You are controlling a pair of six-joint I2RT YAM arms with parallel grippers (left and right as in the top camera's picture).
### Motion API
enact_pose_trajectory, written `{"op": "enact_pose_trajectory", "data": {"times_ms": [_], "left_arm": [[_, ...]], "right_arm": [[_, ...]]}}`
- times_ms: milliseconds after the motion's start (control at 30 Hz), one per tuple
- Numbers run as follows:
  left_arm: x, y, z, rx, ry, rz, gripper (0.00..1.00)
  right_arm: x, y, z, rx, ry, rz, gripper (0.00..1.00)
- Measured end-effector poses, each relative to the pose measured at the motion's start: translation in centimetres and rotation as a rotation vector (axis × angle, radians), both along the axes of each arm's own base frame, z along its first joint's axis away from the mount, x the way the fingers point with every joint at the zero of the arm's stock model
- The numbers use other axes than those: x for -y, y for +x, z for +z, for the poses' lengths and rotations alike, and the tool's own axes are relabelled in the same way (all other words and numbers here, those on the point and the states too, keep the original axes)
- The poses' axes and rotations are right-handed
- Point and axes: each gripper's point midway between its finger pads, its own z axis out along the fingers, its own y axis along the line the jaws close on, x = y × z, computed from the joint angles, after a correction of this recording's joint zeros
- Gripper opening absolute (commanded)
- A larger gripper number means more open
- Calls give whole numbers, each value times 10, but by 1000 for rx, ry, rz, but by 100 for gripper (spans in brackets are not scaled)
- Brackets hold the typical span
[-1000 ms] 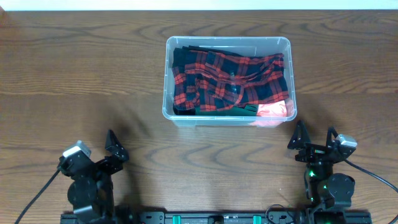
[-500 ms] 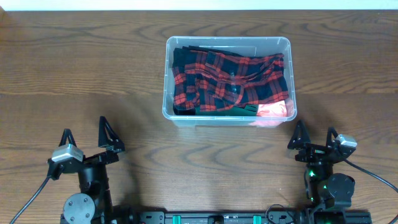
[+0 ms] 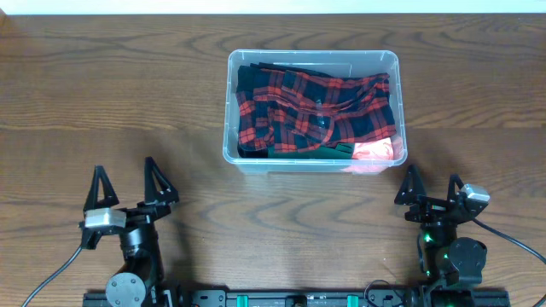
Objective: Pack container
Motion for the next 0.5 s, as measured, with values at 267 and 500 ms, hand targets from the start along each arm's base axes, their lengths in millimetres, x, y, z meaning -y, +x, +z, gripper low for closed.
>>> {"op": "enact_pose_trajectory", "data": {"times_ms": [267,500], "left_arm": [[6,17,-50,-213,-24,-34,98],[10,22,-97,-404,-40,-51,98]], "right_arm": [[0,0,0,0,0,0,99],[0,0,0,-1,0,0,99]]}}
